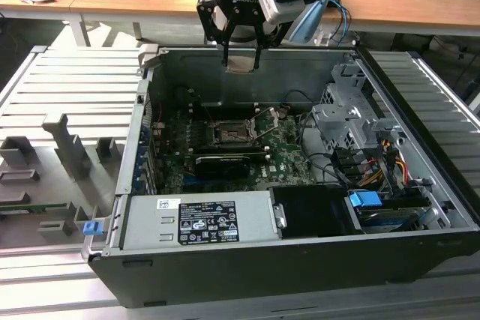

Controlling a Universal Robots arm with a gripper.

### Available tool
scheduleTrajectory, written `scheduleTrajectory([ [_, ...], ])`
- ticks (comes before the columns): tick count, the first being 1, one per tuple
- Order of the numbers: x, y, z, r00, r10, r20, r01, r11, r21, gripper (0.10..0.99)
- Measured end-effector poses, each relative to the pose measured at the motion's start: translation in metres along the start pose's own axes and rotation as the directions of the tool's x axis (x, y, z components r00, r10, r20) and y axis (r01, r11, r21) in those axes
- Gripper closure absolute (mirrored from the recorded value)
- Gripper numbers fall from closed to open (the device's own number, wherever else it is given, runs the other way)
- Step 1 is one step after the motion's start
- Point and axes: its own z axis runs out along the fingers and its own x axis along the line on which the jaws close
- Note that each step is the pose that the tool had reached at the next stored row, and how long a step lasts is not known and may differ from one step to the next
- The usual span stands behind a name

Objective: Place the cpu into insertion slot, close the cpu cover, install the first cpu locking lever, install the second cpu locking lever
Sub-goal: 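Place the cpu into insertion slot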

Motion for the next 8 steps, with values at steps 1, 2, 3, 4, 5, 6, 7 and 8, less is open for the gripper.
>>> scheduleTrajectory([
  [1, 0.0000, 0.0000, 0.0000, 1.0000, 0.003, 0.0002, -0.003, 1.0000, 0.000, 0.561],
  [2, 0.0000, 0.0000, 0.0000, 1.0000, 0.005, 0.0004, -0.005, 1.0000, 0.000, 0.561],
  [3, 0.0000, 0.0000, 0.0000, 1.0000, 0.008, 0.0007, -0.008, 1.0000, 0.000, 0.561],
  [4, 0.0000, 0.0000, 0.0000, 0.9999, 0.010, 0.0009, -0.010, 0.9999, 0.000, 0.561],
  [5, 0.0000, 0.0000, 0.0000, 0.9999, 0.012, 0.0010, -0.012, 0.9999, 0.000, 0.561],
  [6, 0.0000, 0.0000, 0.0000, 0.9999, 0.014, 0.0013, -0.014, 0.9999, 0.000, 0.561],
  [7, 0.0000, 0.0000, 0.0000, 0.9999, 0.017, 0.0015, -0.017, 0.9999, 0.000, 0.561],
  [8, 0.0000, 0.0000, 0.0000, 0.9998, 0.020, 0.0017, -0.020, 0.9998, 0.000, 0.561],
])
